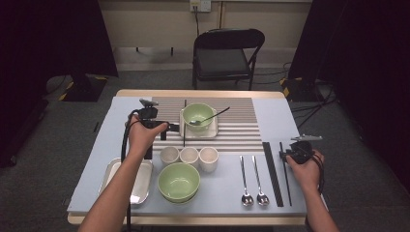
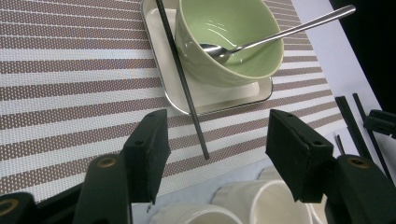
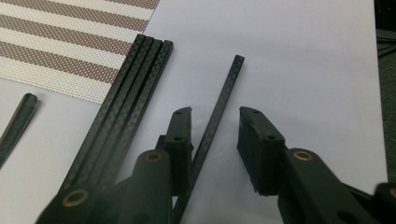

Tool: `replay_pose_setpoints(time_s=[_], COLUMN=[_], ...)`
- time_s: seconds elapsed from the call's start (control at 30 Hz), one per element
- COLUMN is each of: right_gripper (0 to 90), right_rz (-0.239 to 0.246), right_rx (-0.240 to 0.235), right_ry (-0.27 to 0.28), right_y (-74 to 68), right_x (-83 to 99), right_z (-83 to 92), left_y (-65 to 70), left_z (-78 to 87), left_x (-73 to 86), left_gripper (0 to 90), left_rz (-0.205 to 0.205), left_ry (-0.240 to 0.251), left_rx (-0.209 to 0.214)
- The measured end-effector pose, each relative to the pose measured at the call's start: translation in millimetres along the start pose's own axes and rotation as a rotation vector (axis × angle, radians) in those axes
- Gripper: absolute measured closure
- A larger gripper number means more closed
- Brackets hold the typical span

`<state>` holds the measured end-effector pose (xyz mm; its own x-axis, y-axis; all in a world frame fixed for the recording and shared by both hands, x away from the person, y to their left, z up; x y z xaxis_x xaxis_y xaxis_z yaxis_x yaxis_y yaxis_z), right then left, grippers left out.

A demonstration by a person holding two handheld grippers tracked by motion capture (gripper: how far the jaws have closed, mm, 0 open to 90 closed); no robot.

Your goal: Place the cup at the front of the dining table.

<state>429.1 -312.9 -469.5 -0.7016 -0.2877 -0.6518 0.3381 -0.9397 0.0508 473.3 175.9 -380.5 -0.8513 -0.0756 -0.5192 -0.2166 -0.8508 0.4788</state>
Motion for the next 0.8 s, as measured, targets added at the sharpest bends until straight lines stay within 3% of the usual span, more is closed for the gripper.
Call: replay_pose_setpoints(time_s=[0.17, 0.3, 0.5, 0.67, 0.8], right_gripper=[77.6, 79.1, 80.8, 82.9, 86.2], right_rz=[-0.037, -0.076, -0.072, -0.110, -0.150], right_rx=[0.009, 0.014, 0.053, 0.045, 0.017], right_ry=[-0.044, -0.076, -0.144, -0.164, -0.145], right_y=[-2.2, -1.8, -7.3, -5.9, -0.6], right_x=[-5.8, -9.5, -18.5, -21.0, -18.3], right_z=[-1.4, -2.5, -4.6, -5.2, -5.0], left_y=[0.2, 0.0, 0.8, 1.0, 0.5], left_z=[1.0, 2.6, 4.0, 4.6, 5.3], left_x=[0.5, 2.4, 6.8, 8.9, 9.6], left_gripper=[39.6, 39.6, 39.6, 39.6, 39.6], left_rz=[-0.005, -0.012, -0.019, -0.017, -0.016], left_ry=[0.001, 0.000, -0.003, -0.002, 0.001], left_rx=[0.008, 0.005, 0.005, 0.008, 0.005])
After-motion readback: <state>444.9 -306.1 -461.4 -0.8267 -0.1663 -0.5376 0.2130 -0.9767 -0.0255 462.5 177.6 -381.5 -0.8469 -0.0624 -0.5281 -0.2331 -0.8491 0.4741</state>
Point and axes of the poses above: each handheld gripper's, and its own axes: z roughly backward along the jaws, x roughly out of its underside, y roughly to its right, the point moved 1 cm from there along -z, roughly forward along the jaws, and after that the axes turned 4 degrees about z, right-handed, at the moved point
